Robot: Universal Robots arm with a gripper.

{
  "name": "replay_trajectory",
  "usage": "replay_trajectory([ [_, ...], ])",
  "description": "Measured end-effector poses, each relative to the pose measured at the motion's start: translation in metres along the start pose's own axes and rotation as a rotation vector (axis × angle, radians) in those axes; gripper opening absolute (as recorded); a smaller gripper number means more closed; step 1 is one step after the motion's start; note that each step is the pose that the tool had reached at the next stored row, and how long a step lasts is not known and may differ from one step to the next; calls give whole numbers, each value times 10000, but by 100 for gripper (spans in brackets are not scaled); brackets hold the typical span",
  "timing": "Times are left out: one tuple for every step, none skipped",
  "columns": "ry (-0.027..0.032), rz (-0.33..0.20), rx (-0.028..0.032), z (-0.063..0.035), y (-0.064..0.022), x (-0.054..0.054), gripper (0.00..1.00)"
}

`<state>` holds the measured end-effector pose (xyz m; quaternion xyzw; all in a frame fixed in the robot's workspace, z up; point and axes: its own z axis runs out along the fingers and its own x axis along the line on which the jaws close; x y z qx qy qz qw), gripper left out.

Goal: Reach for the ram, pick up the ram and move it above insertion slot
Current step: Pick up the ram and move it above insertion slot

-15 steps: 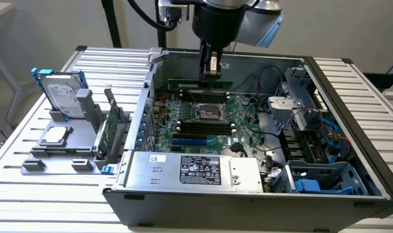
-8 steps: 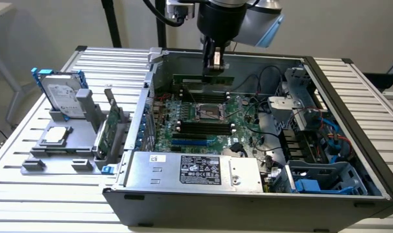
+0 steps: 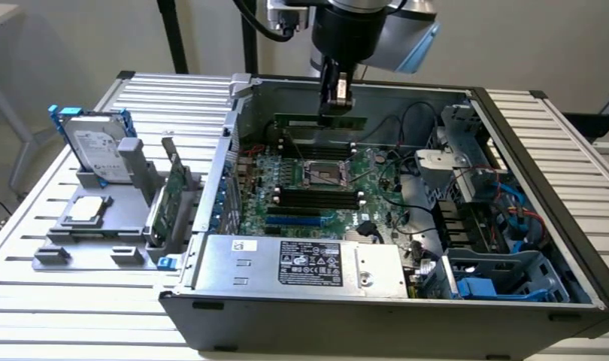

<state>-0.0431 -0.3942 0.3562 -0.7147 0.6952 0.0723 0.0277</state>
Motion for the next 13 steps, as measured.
replay_trajectory([
  [5, 26, 9, 4, -6, -5, 14],
  [21, 61, 27, 10, -11, -10, 14],
  [55, 92, 50, 14, -15, -16, 14],
  [101, 116, 78, 18, -19, -22, 14],
  [145, 140, 110, 22, -21, -30, 14],
  [183, 162, 134, 24, -22, -36, 14],
  [209, 172, 144, 26, -23, -39, 14],
  [213, 173, 144, 25, -23, -39, 14],
  [213, 174, 144, 26, -23, -39, 14],
  [214, 174, 145, 25, -23, -39, 14],
  [214, 175, 145, 25, -23, -39, 14],
  [214, 175, 145, 25, -22, -39, 14],
  [214, 175, 145, 25, -22, -39, 14],
])
